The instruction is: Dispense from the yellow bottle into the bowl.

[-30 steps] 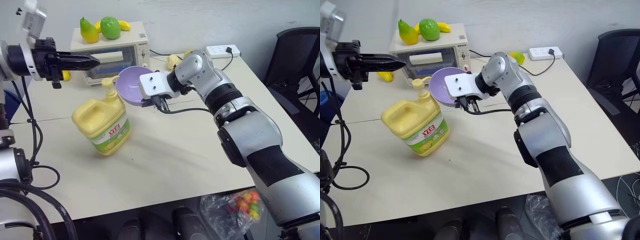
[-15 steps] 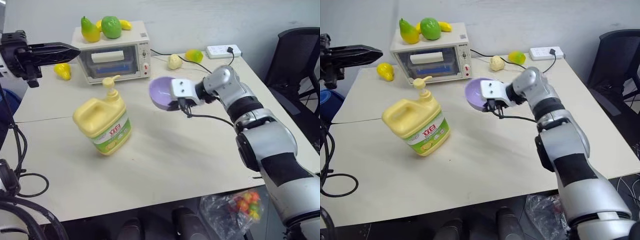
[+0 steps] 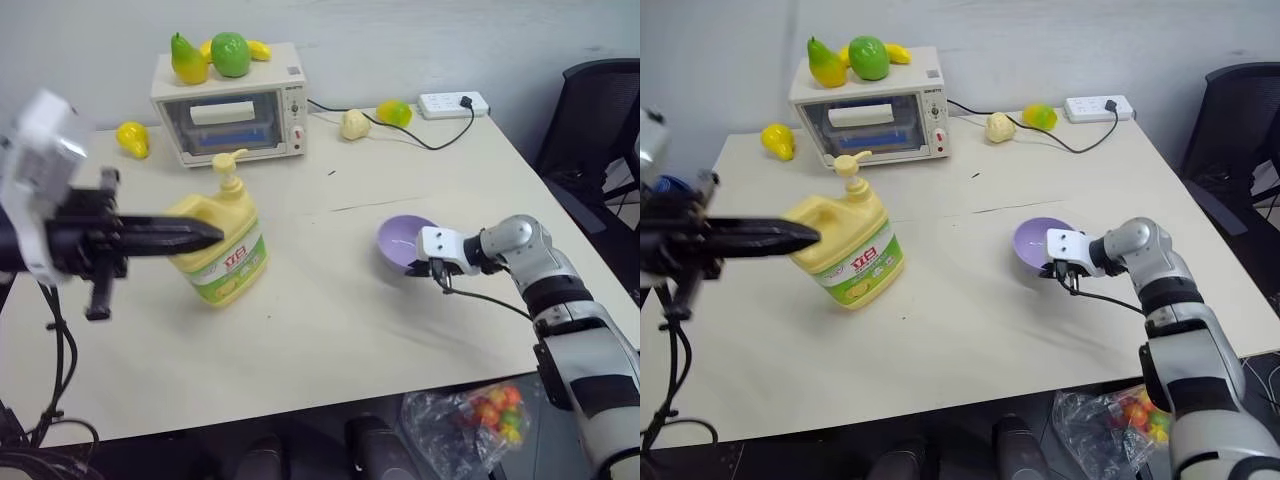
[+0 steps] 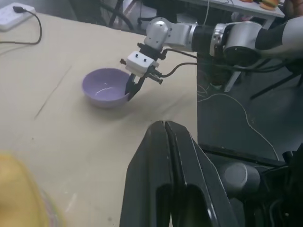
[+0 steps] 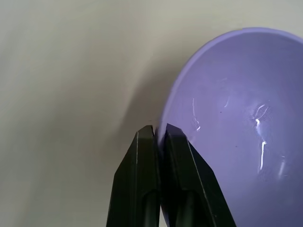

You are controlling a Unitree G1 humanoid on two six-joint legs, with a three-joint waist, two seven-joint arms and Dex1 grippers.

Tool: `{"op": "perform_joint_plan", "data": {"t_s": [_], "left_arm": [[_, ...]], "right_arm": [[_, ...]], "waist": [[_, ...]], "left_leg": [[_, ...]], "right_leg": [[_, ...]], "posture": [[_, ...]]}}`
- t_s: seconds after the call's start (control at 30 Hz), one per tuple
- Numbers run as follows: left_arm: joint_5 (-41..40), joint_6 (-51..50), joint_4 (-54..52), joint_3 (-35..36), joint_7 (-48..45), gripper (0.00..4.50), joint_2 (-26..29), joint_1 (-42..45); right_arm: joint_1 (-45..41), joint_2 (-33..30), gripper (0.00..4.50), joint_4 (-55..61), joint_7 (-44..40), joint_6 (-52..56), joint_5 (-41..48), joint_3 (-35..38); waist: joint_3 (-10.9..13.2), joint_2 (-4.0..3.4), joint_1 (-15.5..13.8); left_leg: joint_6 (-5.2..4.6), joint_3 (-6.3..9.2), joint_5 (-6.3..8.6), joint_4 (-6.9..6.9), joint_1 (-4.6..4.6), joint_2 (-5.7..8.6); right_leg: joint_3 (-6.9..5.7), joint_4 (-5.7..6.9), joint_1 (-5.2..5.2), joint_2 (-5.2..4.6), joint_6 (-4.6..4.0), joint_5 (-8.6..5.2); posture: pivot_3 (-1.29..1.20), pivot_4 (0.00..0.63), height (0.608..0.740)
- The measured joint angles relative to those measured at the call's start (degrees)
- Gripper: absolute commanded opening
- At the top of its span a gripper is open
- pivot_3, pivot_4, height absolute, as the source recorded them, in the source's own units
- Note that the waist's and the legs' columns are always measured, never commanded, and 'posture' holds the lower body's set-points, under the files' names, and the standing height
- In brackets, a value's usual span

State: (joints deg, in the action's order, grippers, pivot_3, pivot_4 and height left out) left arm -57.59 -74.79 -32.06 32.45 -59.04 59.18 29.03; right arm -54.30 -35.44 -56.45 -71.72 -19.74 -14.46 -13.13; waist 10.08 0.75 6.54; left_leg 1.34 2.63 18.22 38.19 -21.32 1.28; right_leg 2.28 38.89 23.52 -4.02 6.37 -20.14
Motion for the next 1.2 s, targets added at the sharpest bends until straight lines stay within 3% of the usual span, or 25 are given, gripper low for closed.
{"op": "perform_joint_plan", "data": {"t_s": [0.13, 0.27, 0.6, 0.83, 1.0, 1.2], "left_arm": [[-0.29, 3.00, -5.53, -0.01, 2.75, 0.03, -0.33, -7.95], [-0.38, 6.40, -6.43, -1.10, 5.22, 0.00, -0.32, -9.85], [-1.54, 11.07, -5.07, -3.73, 9.83, 0.00, 0.01, -9.73], [-1.17, 13.28, -2.64, 0.96, 10.99, 0.00, 0.10, -14.83], [-3.10, 12.11, -1.25, 13.71, 10.37, 0.00, 0.12, -22.61], [-3.62, 9.39, -1.22, 30.12, 6.63, 0.00, -0.54, -36.71]], "right_arm": [[2.56, -1.83, 0.00, 3.10, 1.74, 1.92, 1.34, 0.62], [5.76, -2.65, 1.05, 6.95, 1.46, 4.00, 3.00, 0.85], [8.13, -2.61, 4.47, 15.17, 3.49, 12.40, 7.82, 2.82], [14.50, -10.10, 4.47, 32.10, -1.89, 29.86, 21.07, 12.49], [20.69, -22.12, 4.47, 43.10, -10.81, 47.68, 36.33, 23.89], [26.00, -29.19, 4.47, 38.37, -14.92, 52.69, 41.14, 29.73]], "waist": [[0.01, 0.02, -0.92], [0.01, 0.02, -1.95], [0.02, 0.01, -2.26], [0.13, -0.17, -3.58], [0.17, -0.24, -4.74], [0.18, -0.25, -4.76]], "left_leg": [[0.00, 0.02, 0.00, -0.01, 0.07, -0.02], [-0.01, 0.00, 0.01, -0.03, 0.06, -0.02], [-0.02, 0.01, 0.00, -0.12, 0.04, -0.05], [-0.09, 0.03, 0.04, -0.14, -0.02, -0.05], [-0.26, 0.05, 0.14, -0.30, -0.02, -0.13], [-0.71, -0.14, 0.39, -0.27, 0.09, -0.11]], "right_leg": [[0.03, -0.07, -0.08, 0.03, -0.03, 0.01], [0.01, -0.27, -0.13, 0.03, -0.09, 0.06], [-0.03, -0.38, -0.12, 0.03, -0.13, 0.09], [-0.03, -0.48, -0.10, 0.01, -0.14, 0.09], [-0.11, -0.94, -0.21, 0.00, -0.19, 0.12], [-0.12, -1.19, -0.41, -0.15, -0.25, 0.15]], "posture": [[0.00, 0.150, 0.740], [0.00, 0.150, 0.740], [0.00, 0.150, 0.740], [0.00, 0.150, 0.740], [0.00, 0.150, 0.740], [0.00, 0.150, 0.740]]}}
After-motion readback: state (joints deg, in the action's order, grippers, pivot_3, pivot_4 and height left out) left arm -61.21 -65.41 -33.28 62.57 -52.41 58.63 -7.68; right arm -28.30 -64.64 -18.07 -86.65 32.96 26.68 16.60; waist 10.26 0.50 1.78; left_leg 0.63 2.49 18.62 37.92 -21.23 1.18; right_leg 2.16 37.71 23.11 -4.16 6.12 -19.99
